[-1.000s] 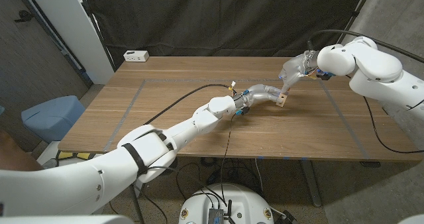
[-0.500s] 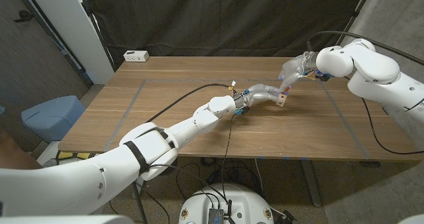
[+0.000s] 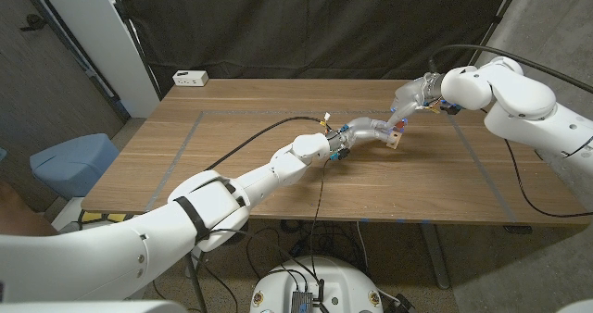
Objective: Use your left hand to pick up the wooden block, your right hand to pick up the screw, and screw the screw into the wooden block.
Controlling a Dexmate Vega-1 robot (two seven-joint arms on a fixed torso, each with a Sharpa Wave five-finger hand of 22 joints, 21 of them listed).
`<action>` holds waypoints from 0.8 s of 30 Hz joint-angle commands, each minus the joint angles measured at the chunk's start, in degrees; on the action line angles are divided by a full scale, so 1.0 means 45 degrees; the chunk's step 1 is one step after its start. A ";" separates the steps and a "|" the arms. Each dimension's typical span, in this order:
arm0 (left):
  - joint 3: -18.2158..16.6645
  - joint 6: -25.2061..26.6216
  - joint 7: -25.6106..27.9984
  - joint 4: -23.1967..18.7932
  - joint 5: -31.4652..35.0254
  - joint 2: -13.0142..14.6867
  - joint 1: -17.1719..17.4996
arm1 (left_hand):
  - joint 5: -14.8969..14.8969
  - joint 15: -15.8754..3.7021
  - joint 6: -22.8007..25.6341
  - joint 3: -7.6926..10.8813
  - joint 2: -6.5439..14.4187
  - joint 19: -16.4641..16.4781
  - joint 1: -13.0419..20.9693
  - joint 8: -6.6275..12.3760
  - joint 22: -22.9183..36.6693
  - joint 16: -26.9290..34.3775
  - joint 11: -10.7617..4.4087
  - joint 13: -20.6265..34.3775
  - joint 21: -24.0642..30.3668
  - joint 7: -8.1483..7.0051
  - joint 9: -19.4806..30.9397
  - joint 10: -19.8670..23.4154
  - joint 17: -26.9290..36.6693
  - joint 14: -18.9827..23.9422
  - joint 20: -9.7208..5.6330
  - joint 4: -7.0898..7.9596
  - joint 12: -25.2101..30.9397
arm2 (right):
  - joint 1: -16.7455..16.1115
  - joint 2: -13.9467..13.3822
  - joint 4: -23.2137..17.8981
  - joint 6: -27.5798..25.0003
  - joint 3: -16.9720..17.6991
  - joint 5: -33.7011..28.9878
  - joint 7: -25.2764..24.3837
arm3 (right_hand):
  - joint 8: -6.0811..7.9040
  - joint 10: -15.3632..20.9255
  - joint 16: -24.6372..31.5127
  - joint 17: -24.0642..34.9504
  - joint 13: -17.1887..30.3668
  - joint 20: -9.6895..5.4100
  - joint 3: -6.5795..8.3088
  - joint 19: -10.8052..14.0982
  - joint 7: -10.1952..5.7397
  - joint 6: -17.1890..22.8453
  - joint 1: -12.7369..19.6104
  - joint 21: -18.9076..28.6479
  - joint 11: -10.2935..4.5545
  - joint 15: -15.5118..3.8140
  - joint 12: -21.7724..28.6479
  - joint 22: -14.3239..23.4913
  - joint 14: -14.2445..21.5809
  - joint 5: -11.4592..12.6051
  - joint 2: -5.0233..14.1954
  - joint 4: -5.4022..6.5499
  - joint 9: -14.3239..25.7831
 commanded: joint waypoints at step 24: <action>0.0083 0.0086 -0.0016 -0.0249 0.0083 0.0009 0.0054 | 0.0144 -0.0676 0.0561 0.0677 0.0636 0.0083 -0.0552 0.0045 0.0071 -0.0036 0.0042 0.0009 0.0094 0.0247 0.0202 0.0064 0.0034 0.0125 0.0041 0.0497 0.0044 | -0.0295 -0.0074 -0.0246 -0.0591 0.0127 -0.0383 0.0070 | -0.0869 0.0385 -0.0214 -0.0205 0.0018 -0.0729 -0.1027 0.0296 0.0260 -0.0493 -0.1837 -0.0011 0.0587 -0.1470 -0.0128 0.0044 0.0434 0.0368 -0.0542 0.0814 -0.0163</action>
